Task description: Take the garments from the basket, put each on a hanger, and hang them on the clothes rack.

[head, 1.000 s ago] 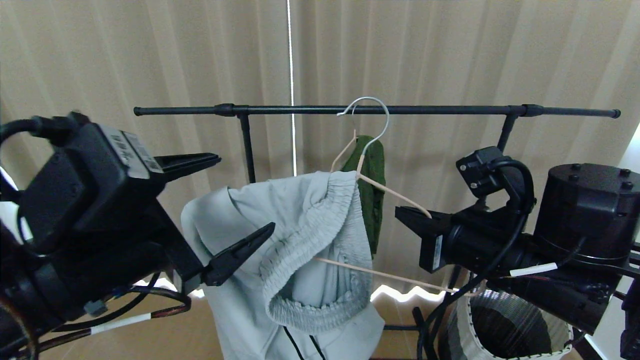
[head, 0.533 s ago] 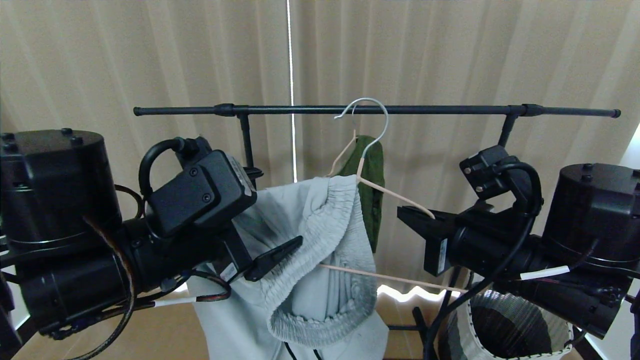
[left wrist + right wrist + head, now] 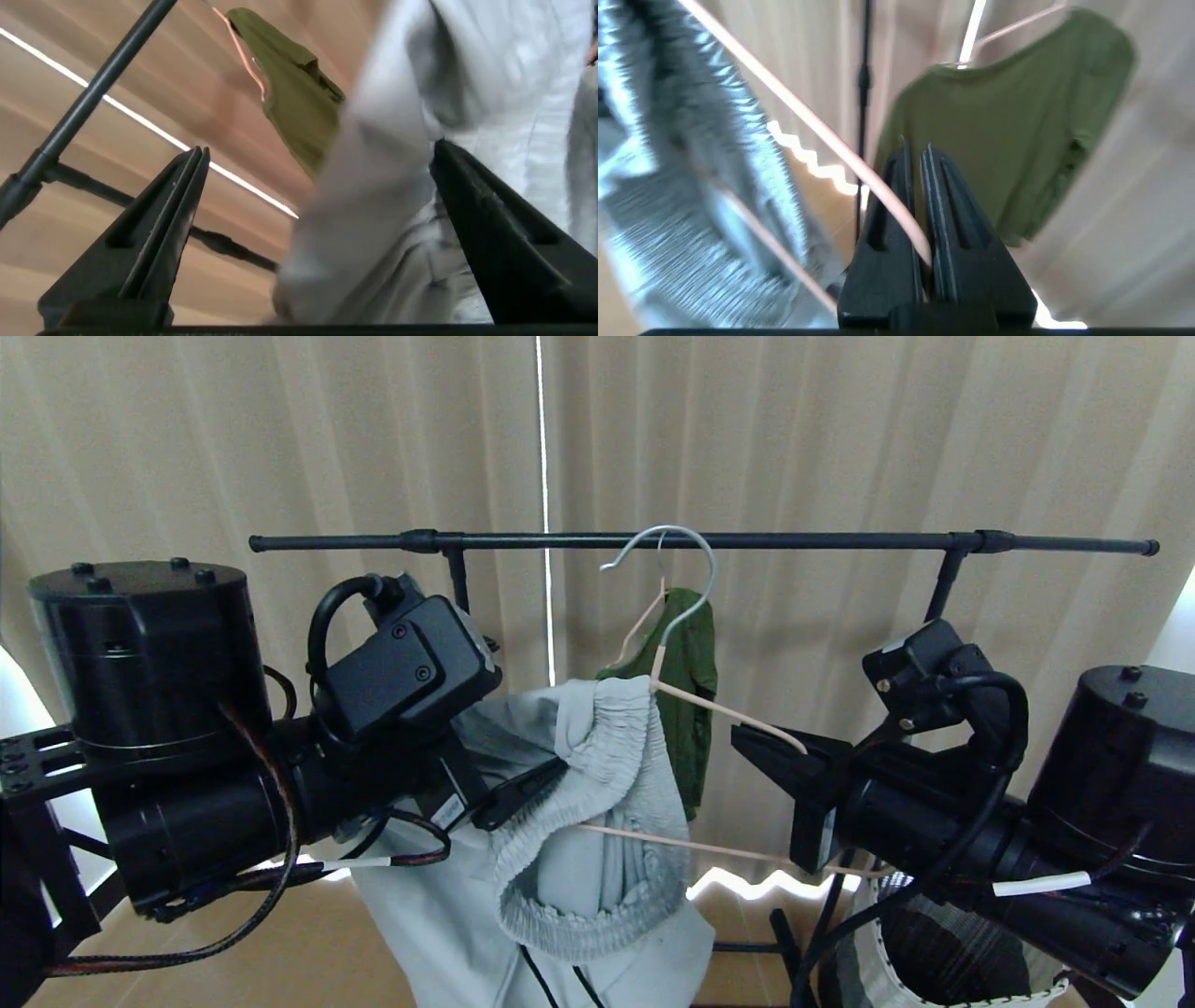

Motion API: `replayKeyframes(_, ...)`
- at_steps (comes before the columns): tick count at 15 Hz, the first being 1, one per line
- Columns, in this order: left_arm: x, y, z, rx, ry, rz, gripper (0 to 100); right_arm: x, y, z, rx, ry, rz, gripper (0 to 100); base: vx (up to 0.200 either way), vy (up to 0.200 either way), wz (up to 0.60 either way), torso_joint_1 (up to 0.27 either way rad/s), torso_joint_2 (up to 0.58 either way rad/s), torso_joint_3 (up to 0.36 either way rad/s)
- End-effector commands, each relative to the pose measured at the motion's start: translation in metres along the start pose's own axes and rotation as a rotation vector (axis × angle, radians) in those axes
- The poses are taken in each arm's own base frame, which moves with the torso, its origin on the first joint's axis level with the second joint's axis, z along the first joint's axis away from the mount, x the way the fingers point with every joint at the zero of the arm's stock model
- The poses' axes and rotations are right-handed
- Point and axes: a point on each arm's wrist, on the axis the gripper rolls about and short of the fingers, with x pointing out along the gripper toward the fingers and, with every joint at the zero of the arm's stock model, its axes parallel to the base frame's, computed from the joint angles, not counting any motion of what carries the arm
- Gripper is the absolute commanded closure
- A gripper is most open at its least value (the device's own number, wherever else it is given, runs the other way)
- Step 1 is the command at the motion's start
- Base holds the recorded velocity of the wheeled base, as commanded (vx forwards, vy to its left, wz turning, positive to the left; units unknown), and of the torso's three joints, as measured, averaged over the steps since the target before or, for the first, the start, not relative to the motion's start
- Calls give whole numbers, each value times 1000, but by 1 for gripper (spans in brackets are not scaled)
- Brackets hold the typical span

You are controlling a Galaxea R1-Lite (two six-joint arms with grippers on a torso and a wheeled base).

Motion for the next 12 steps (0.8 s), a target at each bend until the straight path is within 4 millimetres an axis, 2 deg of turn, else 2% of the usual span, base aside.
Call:
replayKeyframes(1,5,2,3,1,-10,4,0,0,3,-1,-1,5,13,100,0,0,0,0,0,0)
replayKeyframes(2,5,3,4,1,-11,5,0,-1,4,-2,-2,7,18,100,0,0,0,0,0,0)
replayKeyframes(3,5,3,3,1,-10,6,100,-1,5,-1,-2,5,21,100,0,0,0,0,0,0)
replayKeyframes(12,1,-1,-1,2,-9,0,100,-2,4,0,-1,-1,21,100,0,0,0,0,0,0)
